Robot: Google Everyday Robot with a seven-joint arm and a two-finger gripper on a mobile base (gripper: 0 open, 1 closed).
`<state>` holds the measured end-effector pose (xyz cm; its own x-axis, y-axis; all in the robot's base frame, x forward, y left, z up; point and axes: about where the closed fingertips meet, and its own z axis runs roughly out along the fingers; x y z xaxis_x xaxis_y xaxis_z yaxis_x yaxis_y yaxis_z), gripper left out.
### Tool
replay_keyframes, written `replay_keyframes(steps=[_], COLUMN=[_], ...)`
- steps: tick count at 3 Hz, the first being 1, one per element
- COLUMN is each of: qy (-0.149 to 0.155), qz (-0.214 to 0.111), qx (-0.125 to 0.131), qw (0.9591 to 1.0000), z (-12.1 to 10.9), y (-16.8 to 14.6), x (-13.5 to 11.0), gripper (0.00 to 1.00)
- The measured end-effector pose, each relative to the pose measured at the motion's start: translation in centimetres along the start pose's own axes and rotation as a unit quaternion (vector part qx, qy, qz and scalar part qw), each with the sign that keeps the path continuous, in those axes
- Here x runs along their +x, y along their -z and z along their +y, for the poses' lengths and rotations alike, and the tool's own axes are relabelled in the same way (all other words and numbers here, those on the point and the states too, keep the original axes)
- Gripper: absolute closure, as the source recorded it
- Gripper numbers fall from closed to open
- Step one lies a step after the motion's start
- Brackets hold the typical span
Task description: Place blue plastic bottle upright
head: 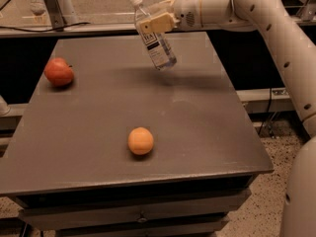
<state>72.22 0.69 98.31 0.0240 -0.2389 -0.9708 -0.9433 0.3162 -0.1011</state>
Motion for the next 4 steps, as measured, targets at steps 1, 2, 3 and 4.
replay_keyframes(steps=[1,2,3,4], qy=[0.004,0.025,0.025,0.035], qz=[-0.062,-0.111,-0.111,-0.132], qx=[-0.001,-0.008,-0.008,0.003], qw=[0.9981,0.9935,0.9935,0.9906], z=[-0.09,0.55,0.56,0.65], y=[0.93,1.52,1.51,1.57], x=[-1.17,-1.72,-1.72,-1.74], gripper=[1.00,1.00,1.00,1.00])
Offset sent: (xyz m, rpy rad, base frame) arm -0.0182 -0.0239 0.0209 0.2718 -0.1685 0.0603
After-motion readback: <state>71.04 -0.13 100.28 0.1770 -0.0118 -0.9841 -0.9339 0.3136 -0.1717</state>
